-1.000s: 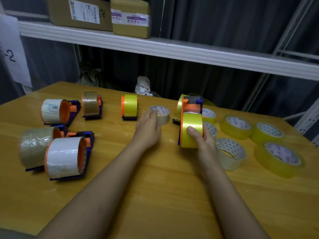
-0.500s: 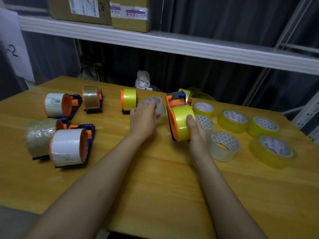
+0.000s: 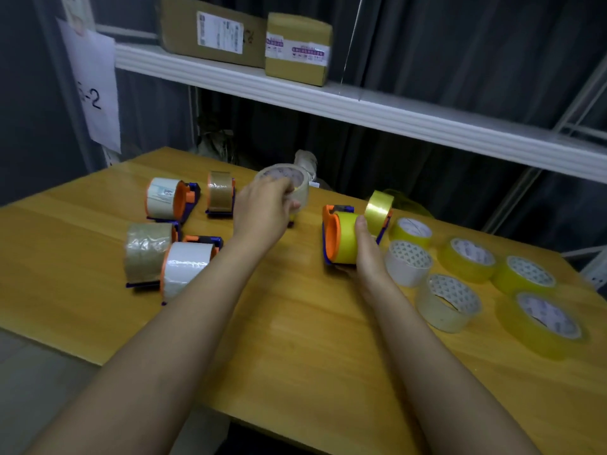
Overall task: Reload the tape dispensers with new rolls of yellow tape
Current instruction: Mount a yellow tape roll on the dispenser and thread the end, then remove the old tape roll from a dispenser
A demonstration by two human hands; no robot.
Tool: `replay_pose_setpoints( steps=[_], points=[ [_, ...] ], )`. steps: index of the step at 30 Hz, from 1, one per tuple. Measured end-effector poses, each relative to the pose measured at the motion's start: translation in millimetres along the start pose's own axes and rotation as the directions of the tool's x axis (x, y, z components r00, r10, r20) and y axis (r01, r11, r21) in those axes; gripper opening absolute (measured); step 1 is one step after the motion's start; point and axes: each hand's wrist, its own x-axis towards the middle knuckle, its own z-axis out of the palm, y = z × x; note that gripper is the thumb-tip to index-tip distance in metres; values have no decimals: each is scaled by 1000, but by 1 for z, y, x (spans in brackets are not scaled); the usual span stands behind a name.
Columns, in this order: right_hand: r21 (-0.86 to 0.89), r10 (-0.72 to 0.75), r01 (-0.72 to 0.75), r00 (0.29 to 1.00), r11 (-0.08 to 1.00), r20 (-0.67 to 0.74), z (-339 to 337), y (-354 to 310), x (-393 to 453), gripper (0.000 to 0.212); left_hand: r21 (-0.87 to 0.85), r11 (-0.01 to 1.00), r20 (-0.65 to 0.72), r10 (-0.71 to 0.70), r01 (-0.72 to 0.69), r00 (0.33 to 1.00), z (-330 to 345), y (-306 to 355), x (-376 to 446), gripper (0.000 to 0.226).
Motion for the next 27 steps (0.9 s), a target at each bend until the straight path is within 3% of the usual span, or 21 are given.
replay_pose_setpoints(
  steps=[2,3,9,14,20,27],
  points=[
    [25,22,-22,1000,999,12,12,-9,14,42,24,1000,21,-18,18,1000,-2,-1,3,16],
    [20,24,-24,1000,1000,18,18,-13,21,41,35,999,27,-31,30,999,-3,-3,6,16],
    [-38,67,-68,997,997,-26,50,-25,59,77,29,996,43,-91,90,995,-2,-11,22,17],
    [-218,14,-26,998,976,-55,62,-26,81,76,52,993,55,-106,103,993,3,-15,34,19],
    [-507,-41,-16,994,862,-100,60,-22,94,83,46,995,82,-95,92,992,11,-18,36,21],
    [-736,-306,201,952,646,-8,22,-19,47,53,4,1000,123,22,-23,992,17,-8,21,22]
  ],
)
